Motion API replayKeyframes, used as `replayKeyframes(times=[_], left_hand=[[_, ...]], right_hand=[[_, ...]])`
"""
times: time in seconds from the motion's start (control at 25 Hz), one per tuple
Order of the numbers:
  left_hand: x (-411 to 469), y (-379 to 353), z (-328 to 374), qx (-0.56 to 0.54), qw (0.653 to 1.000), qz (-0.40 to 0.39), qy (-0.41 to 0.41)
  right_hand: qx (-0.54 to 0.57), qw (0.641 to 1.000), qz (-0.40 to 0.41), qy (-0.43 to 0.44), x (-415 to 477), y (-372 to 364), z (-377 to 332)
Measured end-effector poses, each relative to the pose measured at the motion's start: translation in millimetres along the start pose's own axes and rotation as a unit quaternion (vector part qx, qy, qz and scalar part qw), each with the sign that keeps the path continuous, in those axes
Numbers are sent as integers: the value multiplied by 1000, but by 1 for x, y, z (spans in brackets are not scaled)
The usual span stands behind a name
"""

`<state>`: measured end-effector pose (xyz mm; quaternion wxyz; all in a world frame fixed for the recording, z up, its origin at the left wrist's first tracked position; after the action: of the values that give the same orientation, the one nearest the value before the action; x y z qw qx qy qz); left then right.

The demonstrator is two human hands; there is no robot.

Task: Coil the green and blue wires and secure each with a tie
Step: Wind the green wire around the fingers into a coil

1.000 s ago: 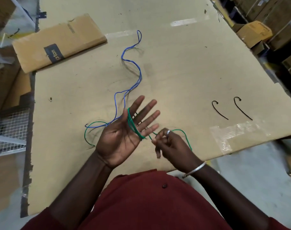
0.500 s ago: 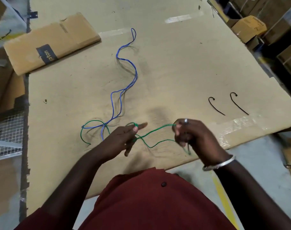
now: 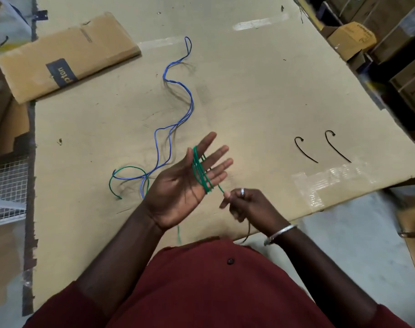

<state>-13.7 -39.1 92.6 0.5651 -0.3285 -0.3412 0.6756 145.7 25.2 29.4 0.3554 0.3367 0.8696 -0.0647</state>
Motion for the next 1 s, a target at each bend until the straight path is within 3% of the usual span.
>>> replayKeyframes(times=[0.24, 0.32, 0.4, 0.44, 0.64, 0.76, 0.88, 1.0], left_hand=[[16, 30, -1, 254, 963, 61, -66], [15, 39, 10, 427, 899, 41, -90], [14, 50, 20, 557, 828, 14, -60], [11, 55, 22, 574, 818, 13, -29], [-19, 55, 7, 431, 888, -58, 147], [-32, 37, 4, 174, 961, -102, 188], [-37, 15, 9, -72, 980, -113, 146], [-28, 9, 8, -133, 988, -53, 54]], right_hand=[[-154, 982, -88, 65, -40, -14, -21], [-124, 984, -111, 69, -50, -12, -29], [-50, 988, -125, 72, -59, -6, -38], [-18, 989, -129, 74, -62, -1, -43], [103, 990, -84, 49, -46, 34, -63], [126, 990, 18, 59, -27, 51, -65], [65, 993, 81, 53, -13, 50, -59], [-47, 995, 60, 60, -8, 29, -43]])
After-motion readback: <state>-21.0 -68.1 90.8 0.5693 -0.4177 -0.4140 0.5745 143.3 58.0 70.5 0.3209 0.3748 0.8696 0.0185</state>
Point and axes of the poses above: each hand's wrist, its own x-axis towards the middle knuckle, its own y-axis out of the back of the hand, z = x × y, the point moved 4 cm from there along x, towards the middle knuckle, and after that the axes turned 15 degrees about -y, right-handed, at the moved point
